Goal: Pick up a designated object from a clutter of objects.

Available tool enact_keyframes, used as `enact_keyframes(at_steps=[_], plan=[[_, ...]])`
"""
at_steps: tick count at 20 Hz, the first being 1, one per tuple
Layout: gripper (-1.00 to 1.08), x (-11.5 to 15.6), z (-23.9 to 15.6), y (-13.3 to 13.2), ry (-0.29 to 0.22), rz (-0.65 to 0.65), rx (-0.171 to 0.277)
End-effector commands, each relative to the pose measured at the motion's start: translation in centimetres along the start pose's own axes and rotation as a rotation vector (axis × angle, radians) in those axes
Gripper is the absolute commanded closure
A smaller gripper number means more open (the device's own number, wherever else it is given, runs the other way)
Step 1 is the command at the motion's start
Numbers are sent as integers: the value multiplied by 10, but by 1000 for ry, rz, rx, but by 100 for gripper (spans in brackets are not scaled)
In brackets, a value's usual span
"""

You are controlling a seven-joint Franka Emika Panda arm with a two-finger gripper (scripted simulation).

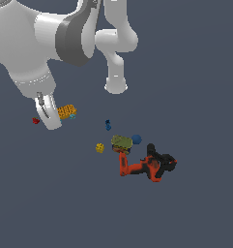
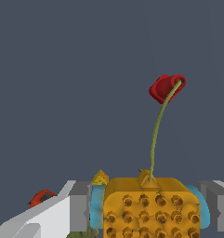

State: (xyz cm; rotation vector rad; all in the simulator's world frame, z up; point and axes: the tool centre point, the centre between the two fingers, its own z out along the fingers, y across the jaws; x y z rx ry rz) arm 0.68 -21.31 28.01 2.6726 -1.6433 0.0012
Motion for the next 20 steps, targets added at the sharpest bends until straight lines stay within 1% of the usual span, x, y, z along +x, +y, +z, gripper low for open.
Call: enact_keyframes(at_steps=[1, 5, 10, 15, 20], plan=[[108, 9, -21, -4, -1, -1, 0], [108, 20, -45, -9, -2, -3, 2], [108, 29, -66, -14, -2, -4, 2], [108, 35, -77, -16, -3, -4, 3], [108, 37, -79, -17, -3, -4, 3]])
